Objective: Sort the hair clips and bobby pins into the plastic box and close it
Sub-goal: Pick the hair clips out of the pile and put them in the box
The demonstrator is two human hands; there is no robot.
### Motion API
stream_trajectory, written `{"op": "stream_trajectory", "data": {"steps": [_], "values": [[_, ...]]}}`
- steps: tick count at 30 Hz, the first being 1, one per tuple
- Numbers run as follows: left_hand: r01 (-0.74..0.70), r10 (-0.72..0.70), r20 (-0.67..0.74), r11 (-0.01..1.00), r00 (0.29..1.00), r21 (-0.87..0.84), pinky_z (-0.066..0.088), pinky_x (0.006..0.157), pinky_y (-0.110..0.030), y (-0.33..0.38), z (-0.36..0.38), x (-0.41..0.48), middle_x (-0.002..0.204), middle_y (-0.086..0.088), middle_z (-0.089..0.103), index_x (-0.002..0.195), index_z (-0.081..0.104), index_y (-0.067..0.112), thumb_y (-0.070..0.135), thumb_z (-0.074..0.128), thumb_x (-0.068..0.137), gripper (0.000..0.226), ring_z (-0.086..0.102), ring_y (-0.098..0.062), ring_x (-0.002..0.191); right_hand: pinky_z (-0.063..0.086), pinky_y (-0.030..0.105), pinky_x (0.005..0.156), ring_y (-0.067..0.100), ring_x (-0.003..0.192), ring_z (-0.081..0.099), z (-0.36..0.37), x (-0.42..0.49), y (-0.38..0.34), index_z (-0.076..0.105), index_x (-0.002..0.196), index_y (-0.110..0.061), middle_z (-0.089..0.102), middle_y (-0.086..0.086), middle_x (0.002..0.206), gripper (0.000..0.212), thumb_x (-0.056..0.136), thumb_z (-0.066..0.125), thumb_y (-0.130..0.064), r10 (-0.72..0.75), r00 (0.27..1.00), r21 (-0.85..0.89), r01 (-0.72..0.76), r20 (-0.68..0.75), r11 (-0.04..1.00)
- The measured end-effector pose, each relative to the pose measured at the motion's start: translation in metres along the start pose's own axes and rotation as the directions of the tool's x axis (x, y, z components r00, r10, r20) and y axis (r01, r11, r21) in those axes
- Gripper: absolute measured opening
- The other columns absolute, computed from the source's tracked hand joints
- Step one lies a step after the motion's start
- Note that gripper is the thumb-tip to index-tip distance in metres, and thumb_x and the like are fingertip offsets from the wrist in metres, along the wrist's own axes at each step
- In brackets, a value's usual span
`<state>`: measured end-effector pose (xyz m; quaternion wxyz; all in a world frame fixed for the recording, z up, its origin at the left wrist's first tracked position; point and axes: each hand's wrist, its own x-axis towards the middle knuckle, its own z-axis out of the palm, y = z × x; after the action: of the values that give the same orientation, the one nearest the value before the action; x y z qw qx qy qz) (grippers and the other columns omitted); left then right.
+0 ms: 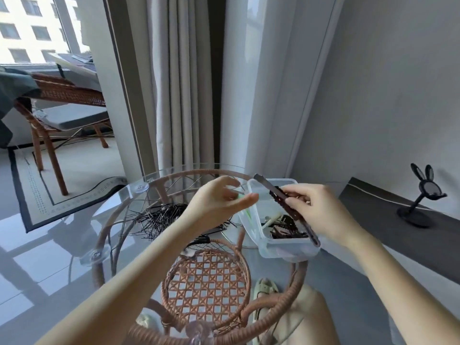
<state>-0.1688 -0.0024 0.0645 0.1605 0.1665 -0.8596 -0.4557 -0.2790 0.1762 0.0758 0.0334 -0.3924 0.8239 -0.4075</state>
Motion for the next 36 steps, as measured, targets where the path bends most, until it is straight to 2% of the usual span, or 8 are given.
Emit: {"op": "stream_trajectory", "data": {"steps": [7,13,19,23,26,28,31,36], "values": [[-0.201,0.164,0.142,0.931,0.976,0.303,0.045,0.092,-0.031,0.007,0.083,0.032,0.12,-0.003,0.061,0.121,0.049,0.014,0.049,0.069,0.073,0.063,0.056,-0.02,0.11,0.05,0.012,0.071,0.01,0.079,0.06,-0.007,0.027,0.042,0.056,0.101,-0.01,0.062,0.003,0.09,0.017,0.091,0.049,0.002,0.12,0.986,0.204,-0.094,-0.118,0.974],[-0.232,0.195,0.126,0.822,0.973,0.52,0.027,0.106,-0.034,-0.012,0.079,0.032,0.13,0.005,0.056,0.114,0.055,0.02,0.052,0.063,0.076,0.051,0.043,-0.017,0.126,0.046,0.026,0.067,0.016,0.083,0.06,0.006,0.013,0.065,0.06,0.097,-0.022,0.064,-0.006,0.094,0.018,0.091,0.051,-0.008,0.053,0.997,-0.265,-0.038,0.05,0.964],[-0.124,0.155,-0.046,0.91,0.987,0.396,0.045,0.091,-0.03,-0.042,0.032,0.013,0.107,0.005,0.063,0.099,0.064,0.02,0.034,0.064,0.081,0.024,0.056,-0.016,0.102,0.049,0.036,0.082,0.024,0.104,0.057,0.013,0.016,0.058,0.065,0.103,-0.027,0.065,-0.005,0.113,0.03,0.088,0.047,-0.009,0.084,0.955,-0.697,0.146,0.285,0.702],[-0.016,0.078,-0.124,0.898,0.989,0.439,0.044,0.084,-0.025,-0.073,-0.007,-0.005,0.106,0.005,0.063,0.099,0.067,0.022,0.023,0.062,0.084,0.016,0.056,-0.014,0.097,0.047,0.031,0.074,0.024,0.101,0.06,0.024,0.017,0.032,0.062,0.112,-0.029,0.063,-0.005,0.115,0.041,0.084,0.045,-0.003,-0.08,0.984,-0.809,0.175,0.157,0.561],[0.082,-0.001,-0.172,0.879,0.985,0.469,0.044,0.074,-0.019,-0.094,-0.034,-0.022,0.098,0.005,0.063,0.094,0.07,0.022,0.016,0.064,0.082,0.015,0.056,-0.01,0.083,0.05,0.032,0.071,0.026,0.089,0.065,0.049,0.016,0.006,0.069,0.103,-0.018,0.072,0.002,0.097,0.024,0.085,0.055,-0.009,-0.303,0.953,-0.574,0.264,0.029,0.775],[0.095,-0.03,-0.134,0.852,0.991,0.514,0.047,0.074,-0.019,-0.102,-0.044,-0.034,0.095,0.009,0.06,0.096,0.069,0.024,0.02,0.066,0.08,0.017,0.055,-0.007,0.082,0.05,0.033,0.083,0.022,0.097,0.063,0.075,0.014,-0.007,0.066,0.112,-0.016,0.07,0.002,0.105,0.025,0.088,0.056,-0.015,-0.297,0.941,-0.33,0.335,0.159,0.883],[-0.03,-0.001,0.048,0.776,0.999,0.631,0.045,0.089,-0.025,-0.11,-0.042,-0.051,0.103,0.012,0.055,0.109,0.064,0.033,0.036,0.067,0.078,0.031,0.049,-0.008,0.097,0.045,0.038,0.093,0.023,0.112,0.05,0.123,0.021,-0.005,0.054,0.124,-0.015,0.059,0.002,0.122,0.034,0.091,0.052,-0.013,-0.265,0.895,-0.354,0.393,0.36,0.849],[-0.197,0.121,0.155,0.637,0.98,0.746,0.047,0.08,-0.029,-0.118,-0.02,-0.06,0.094,0.009,0.056,0.107,0.062,0.042,0.046,0.067,0.075,0.033,0.049,-0.014,0.091,0.044,0.037,0.084,0.028,0.102,0.05,0.167,0.039,0.011,0.049,0.119,-0.011,0.059,0.007,0.112,0.039,0.084,0.047,0.005,-0.244,0.93,-0.548,0.36,0.276,0.755]]}}
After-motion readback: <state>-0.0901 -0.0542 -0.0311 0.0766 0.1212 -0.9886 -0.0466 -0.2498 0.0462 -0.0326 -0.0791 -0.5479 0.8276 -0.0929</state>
